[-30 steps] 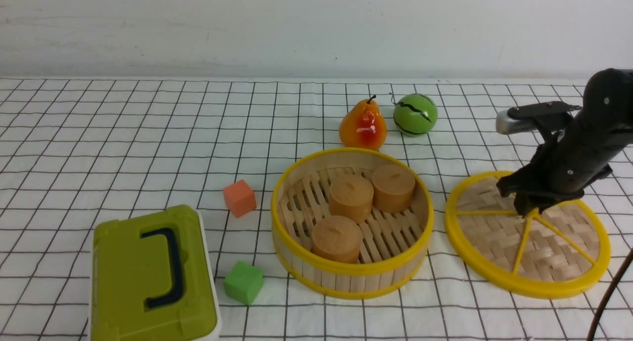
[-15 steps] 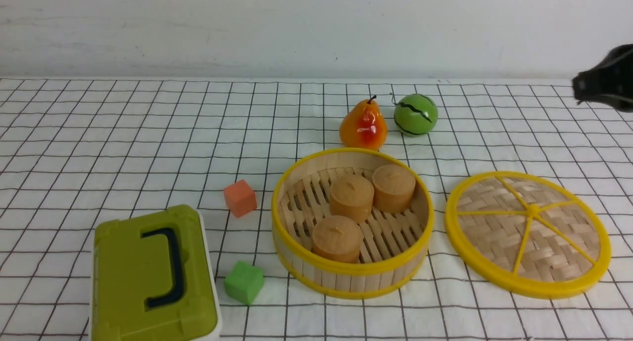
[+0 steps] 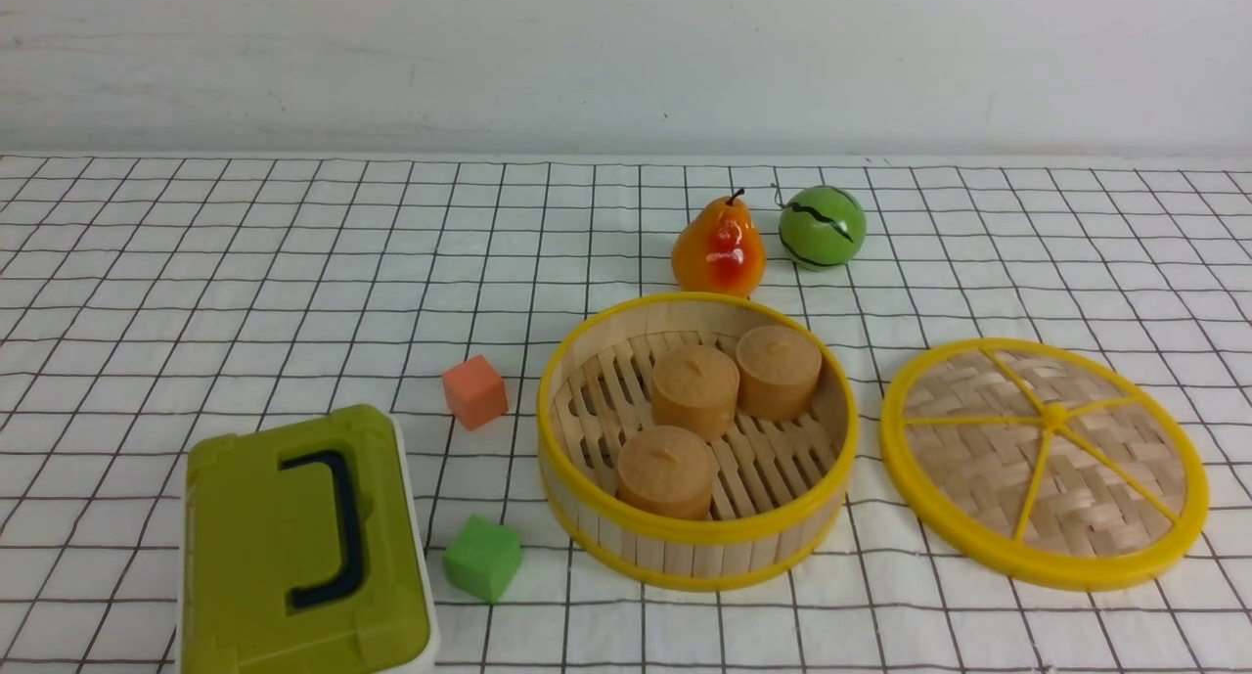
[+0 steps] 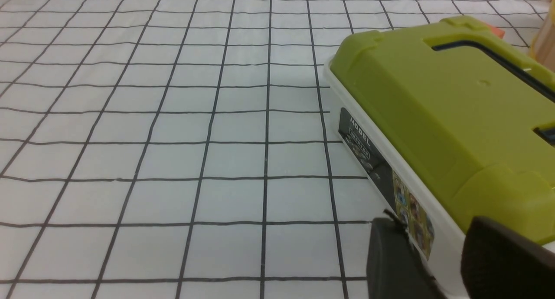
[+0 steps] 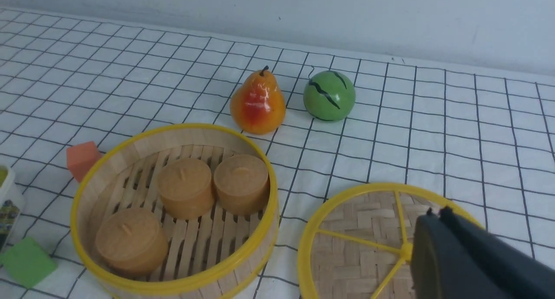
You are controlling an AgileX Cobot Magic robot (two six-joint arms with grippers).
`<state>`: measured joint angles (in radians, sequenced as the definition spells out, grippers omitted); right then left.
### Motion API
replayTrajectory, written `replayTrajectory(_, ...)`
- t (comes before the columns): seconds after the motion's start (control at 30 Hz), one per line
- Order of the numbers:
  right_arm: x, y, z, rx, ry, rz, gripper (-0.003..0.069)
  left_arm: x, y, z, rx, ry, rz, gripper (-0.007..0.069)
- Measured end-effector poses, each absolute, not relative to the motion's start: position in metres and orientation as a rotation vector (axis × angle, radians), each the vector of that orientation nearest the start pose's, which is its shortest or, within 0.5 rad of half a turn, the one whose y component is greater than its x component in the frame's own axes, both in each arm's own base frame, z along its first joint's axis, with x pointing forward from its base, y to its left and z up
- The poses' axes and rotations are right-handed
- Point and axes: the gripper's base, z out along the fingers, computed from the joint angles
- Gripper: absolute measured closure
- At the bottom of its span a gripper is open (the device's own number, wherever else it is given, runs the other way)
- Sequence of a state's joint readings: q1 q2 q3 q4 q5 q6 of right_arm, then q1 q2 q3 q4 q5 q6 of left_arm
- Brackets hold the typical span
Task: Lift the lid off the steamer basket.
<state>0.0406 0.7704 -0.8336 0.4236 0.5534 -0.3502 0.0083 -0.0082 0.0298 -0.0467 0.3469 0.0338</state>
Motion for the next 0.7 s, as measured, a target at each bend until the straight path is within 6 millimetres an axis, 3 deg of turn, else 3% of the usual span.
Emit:
replayTrajectory(0.27, 0.145, 0.026, 0.374, -0.172, 1.916, 0.248, 0.0675, 0.053, -0.001, 0.172, -0.006, 1.852, -0.016, 0.0386)
replayTrajectory(0.5, 0.102, 0.024, 0.390, -0.190, 1.760, 0.220, 0.0683, 0.053, -0.001, 0.172, -0.006, 1.852, -0.016, 0.0386)
replayTrajectory(0.57, 0.094, 0.022, 0.383, -0.182, 1.733, 0.214, 0.0683, 0.053, -0.001, 0.172, -0.006, 1.852, -0.016, 0.0386)
replayTrajectory(0.7, 0.080, 0.017, 0.349, -0.150, 1.682, 0.159, 0.0683, 0.053, -0.001, 0.172, -0.006, 1.852, -0.016, 0.0386)
